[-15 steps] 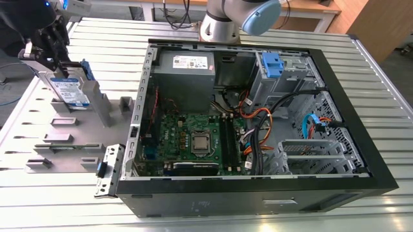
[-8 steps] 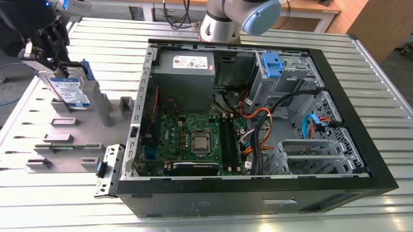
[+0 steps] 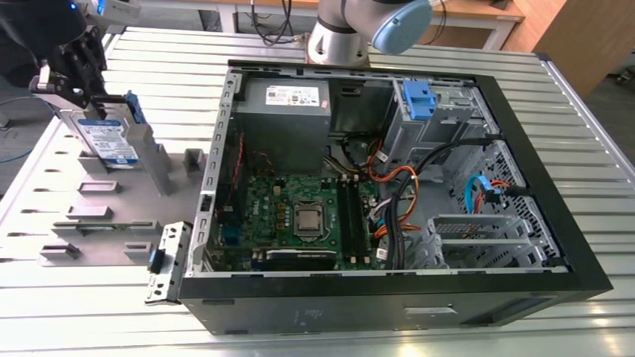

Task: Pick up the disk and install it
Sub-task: 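Pick up the disk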

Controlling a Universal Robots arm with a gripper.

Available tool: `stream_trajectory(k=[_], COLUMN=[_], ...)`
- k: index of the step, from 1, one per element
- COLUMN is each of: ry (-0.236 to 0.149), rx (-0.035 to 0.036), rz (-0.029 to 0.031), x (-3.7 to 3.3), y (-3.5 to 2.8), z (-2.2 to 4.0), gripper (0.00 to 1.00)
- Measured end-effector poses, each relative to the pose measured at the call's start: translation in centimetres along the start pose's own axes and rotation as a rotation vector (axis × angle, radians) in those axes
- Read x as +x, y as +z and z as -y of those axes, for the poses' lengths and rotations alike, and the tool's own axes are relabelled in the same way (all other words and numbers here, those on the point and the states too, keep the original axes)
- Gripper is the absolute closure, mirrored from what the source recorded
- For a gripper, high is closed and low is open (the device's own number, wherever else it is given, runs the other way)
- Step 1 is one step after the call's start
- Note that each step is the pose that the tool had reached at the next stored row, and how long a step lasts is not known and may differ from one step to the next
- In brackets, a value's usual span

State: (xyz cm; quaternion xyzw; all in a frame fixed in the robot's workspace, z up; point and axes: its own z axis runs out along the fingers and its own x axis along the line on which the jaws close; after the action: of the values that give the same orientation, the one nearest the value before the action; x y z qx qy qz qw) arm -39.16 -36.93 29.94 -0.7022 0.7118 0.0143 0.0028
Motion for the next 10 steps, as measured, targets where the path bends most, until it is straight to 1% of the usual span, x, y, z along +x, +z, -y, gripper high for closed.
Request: stream_trajectory(k=[3,5,10], ry=[0.000,0.000,0.000], rx=[0.0000,-0.0001,0.0000], rz=[0.0000,0.0017,0.0022], x=[0.01,0.09,0.23], y=[0.00,-0.01,0.00], z=[0.02,0.03,0.02], gripper=[0.65,0.65,0.65])
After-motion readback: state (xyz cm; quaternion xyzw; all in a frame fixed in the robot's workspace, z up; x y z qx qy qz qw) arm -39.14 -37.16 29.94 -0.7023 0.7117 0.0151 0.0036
